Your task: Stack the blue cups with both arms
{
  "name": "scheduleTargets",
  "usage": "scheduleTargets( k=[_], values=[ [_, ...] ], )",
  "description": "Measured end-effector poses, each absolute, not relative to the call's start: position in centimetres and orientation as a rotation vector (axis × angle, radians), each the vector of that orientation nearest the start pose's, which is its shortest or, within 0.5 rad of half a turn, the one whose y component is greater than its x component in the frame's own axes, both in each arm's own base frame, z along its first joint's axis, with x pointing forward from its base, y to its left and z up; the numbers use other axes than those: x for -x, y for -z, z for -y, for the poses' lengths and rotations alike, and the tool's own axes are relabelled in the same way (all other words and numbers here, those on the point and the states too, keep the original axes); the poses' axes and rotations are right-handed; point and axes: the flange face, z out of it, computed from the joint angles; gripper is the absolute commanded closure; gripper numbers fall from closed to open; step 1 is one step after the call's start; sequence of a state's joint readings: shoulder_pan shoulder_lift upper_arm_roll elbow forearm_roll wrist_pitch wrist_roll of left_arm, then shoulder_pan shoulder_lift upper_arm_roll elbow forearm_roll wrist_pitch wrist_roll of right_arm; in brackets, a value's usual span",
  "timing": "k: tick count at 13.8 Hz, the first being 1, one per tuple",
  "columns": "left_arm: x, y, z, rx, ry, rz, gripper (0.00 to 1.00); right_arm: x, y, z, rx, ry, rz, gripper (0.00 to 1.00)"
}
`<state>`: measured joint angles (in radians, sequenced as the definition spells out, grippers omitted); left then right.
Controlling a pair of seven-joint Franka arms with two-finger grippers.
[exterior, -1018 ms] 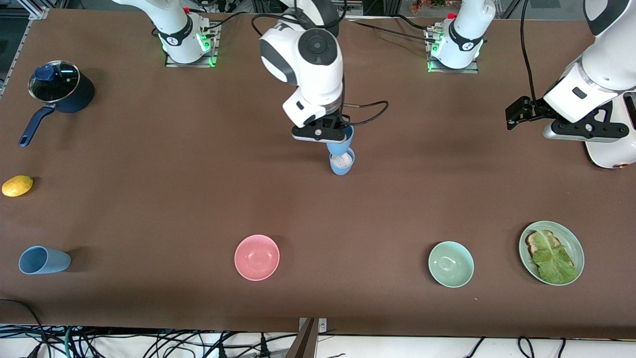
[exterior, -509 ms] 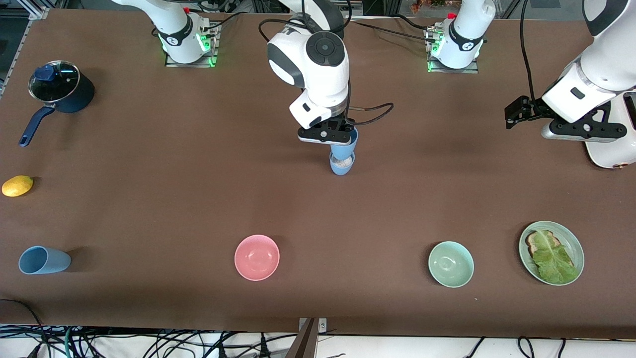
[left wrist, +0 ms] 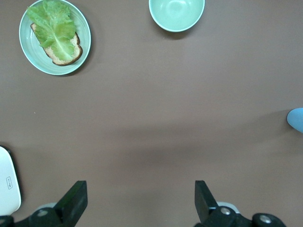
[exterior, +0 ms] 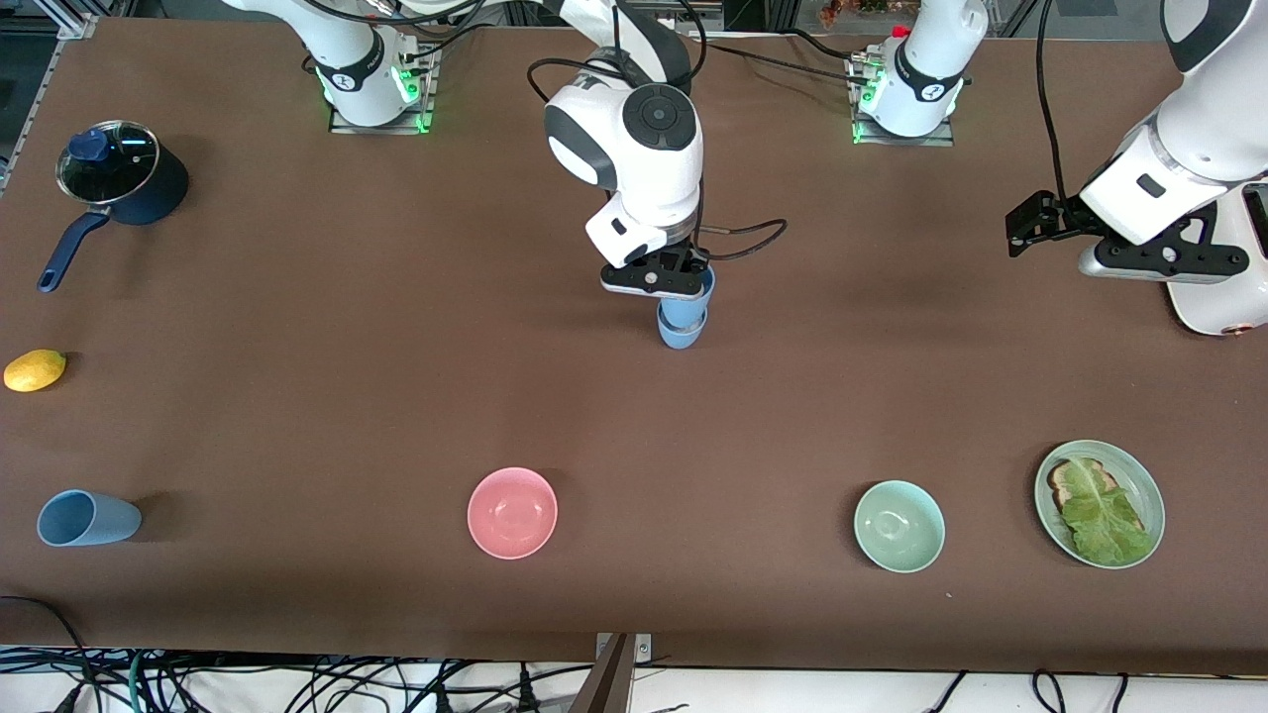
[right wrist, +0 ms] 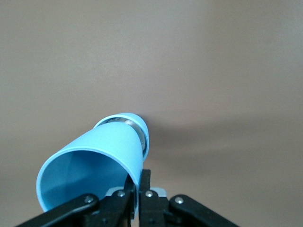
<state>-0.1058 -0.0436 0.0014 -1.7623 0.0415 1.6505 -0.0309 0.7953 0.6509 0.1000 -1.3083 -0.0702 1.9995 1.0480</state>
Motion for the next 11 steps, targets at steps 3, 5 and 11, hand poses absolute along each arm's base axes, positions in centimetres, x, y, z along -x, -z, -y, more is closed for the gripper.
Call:
scheduleTargets(
  k=[3, 5, 11],
  values=[
    [-53.8, -56.5, 5.2, 3.092, -0.103, -0.121, 0.00, -48.0, -36.2, -56.2, 3.082, 0.064, -0.230, 0.17],
    [-53.8, -56.4, 5.2, 3.091, -0.112, -0.122, 0.00, -48.4, -36.3, -56.0, 3.072, 0.079, -0.238, 0.00],
    [-53.7, -56.4, 5.6, 3.089, -0.122, -0.130, 0.00, -54.3, -43.3, -48.7, 3.038, 0.117, -0.245, 0.00]
  ],
)
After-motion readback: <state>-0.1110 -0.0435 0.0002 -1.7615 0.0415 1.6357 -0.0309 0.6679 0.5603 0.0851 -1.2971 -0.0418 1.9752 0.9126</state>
